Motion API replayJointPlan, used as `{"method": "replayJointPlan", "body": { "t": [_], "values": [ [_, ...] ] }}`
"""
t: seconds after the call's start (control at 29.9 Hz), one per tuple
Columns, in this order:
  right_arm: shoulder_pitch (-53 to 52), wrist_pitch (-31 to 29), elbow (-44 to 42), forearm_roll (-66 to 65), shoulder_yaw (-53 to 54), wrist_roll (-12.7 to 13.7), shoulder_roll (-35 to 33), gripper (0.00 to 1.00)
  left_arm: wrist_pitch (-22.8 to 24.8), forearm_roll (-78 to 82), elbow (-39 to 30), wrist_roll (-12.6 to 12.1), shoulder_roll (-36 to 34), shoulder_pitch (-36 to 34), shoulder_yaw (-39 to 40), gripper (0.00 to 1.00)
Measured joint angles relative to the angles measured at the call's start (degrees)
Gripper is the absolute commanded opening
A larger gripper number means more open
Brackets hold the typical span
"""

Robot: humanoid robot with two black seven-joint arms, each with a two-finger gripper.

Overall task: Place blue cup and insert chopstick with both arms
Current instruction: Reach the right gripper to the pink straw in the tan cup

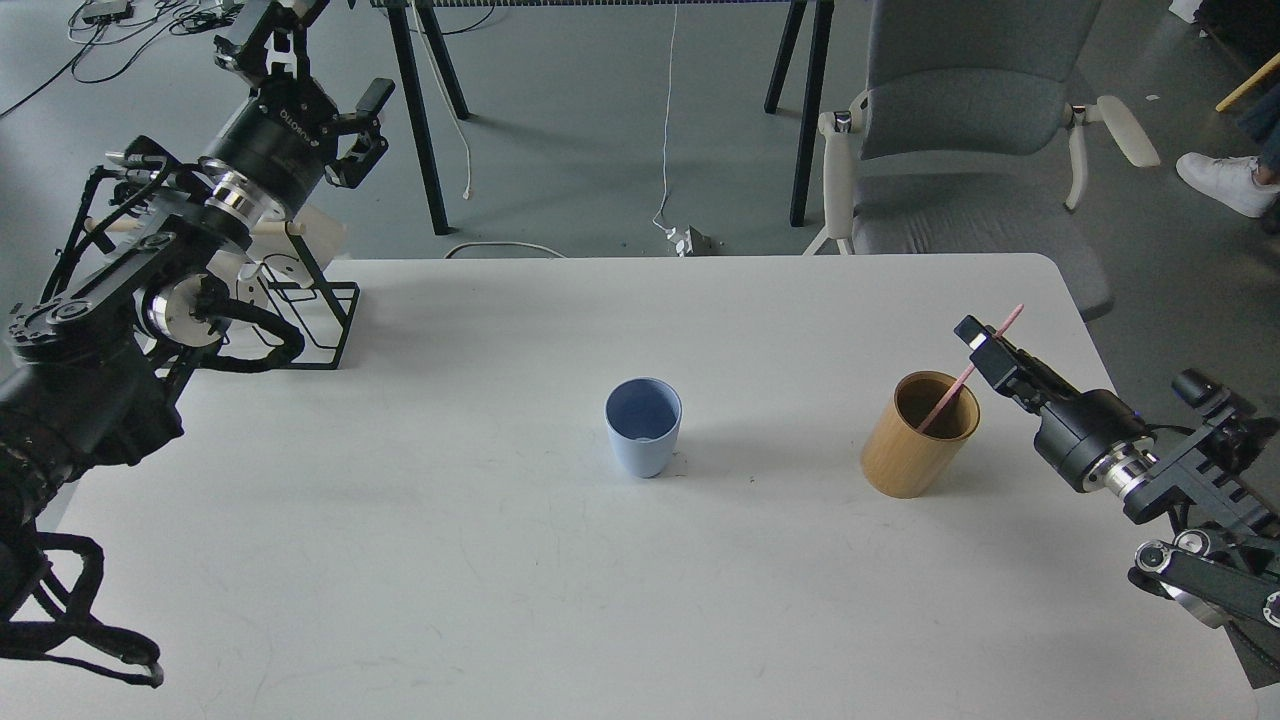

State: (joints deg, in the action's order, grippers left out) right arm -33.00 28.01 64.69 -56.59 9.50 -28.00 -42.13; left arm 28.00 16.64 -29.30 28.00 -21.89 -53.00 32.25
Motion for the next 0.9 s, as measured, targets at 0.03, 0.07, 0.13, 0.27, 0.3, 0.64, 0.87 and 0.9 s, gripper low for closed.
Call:
{"method": "replayJointPlan", "body": {
  "t": [0.03,0.07,0.13,0.27,0.3,0.64,0.87,0.9],
  "values": [
    [0.04,0.0,0.0,0.0,-0.01,0.0,0.0,0.22,0.0,-0.01,0.02,0.0,0.0,0.04,0.0,0.98],
    [0.04,0.0,0.0,-0.01,-0.01,0.0,0.0,0.2,0.0,-0.01,0.02,0.0,0.0,0.06,0.0,0.98],
    [0.08,0.0,-0.01,-0.01,-0.01,0.0,0.0,0.16,0.0,-0.02,0.03,0.0,0.04,0.07,0.0,0.98],
    [0.12,-0.01,0.13,-0.1,-0.01,0.0,-0.21,0.1,0.0,-0.07,0.14,0.0,0.08,0.08,0.0,0.98],
    [0.12,-0.01,0.15,-0.1,0.01,0.0,-0.32,0.09,0.0,-0.09,0.2,0.0,0.03,0.09,0.0,0.98],
    [-0.03,-0.01,0.4,-0.31,0.45,0.0,-1.05,0.0,0.0,-0.2,0.39,0.0,-0.15,0.89,0.0,0.98],
    [-0.06,-0.01,2.56,-0.36,2.24,0.0,-4.86,0.0,0.0,-0.29,0.39,0.0,-0.01,1.38,0.0,0.98],
    [-0.06,-0.02,3.5,-0.34,2.9,0.0,-6.0,0.0,0.01,-0.29,0.39,0.0,0.01,1.46,0.0,0.98]
  ]
}}
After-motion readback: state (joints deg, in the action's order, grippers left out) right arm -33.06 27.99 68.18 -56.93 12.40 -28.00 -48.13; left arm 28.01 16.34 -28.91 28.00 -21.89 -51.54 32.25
